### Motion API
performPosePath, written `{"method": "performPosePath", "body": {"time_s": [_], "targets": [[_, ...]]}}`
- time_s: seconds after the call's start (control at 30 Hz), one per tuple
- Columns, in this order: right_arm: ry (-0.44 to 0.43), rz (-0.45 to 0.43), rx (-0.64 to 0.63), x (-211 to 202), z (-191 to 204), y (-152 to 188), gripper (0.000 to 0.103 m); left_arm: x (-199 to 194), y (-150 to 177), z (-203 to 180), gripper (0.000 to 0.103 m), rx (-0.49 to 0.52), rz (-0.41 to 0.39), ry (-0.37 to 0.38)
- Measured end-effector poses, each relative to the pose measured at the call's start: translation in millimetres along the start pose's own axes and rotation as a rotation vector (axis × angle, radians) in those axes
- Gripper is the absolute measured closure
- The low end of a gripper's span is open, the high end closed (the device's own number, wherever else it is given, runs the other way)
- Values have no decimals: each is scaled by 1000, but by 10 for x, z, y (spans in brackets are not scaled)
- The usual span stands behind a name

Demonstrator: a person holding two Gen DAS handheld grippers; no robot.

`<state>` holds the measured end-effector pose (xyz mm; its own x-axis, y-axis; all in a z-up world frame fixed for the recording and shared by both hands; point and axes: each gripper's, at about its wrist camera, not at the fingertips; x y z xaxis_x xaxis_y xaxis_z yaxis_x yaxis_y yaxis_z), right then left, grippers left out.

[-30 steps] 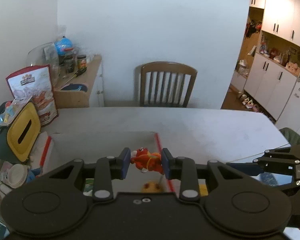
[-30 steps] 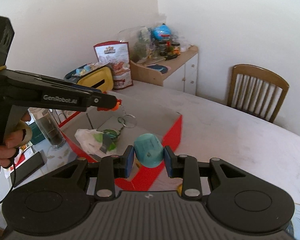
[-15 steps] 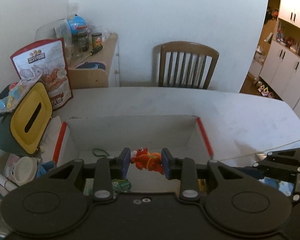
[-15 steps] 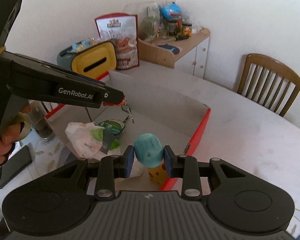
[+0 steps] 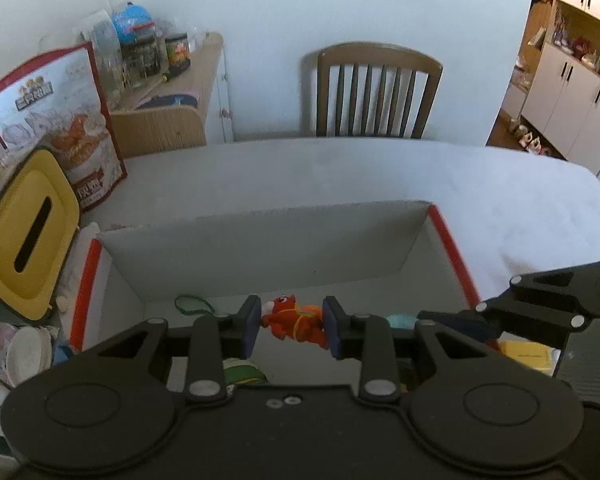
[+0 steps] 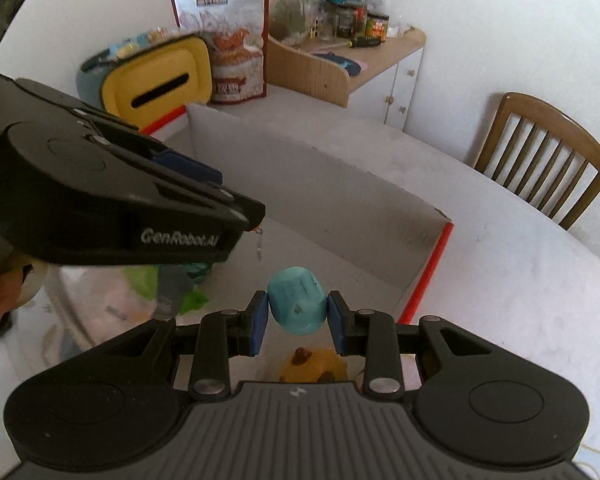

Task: Organize objects
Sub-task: 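Carry the teal object and red horse keychain over the cardboard box, then open both tools to drop the teal object and keychain into the box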

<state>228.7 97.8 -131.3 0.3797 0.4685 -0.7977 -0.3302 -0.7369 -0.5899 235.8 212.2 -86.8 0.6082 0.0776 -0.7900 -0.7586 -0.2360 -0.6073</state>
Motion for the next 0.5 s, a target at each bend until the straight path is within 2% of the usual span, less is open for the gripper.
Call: {"method": "performPosePath", "body": {"time_s": [0.27,0.5], "targets": [[-16,48,-2,205,-2,18,71,316,40,125,71,-35,94,-12],[-29,71,-9,271,20,44,71,481,106,147,71,-26,165,-30]]}}
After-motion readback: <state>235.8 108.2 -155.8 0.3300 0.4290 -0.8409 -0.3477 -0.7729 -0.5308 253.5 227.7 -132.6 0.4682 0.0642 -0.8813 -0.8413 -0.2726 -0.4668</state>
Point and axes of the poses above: each gripper's, at about its wrist camera, not at the fingertips, and x roughly the way its jaws point, z to its left, y to its underside, and after that the axes turned 9 degrees about -x, right-handed
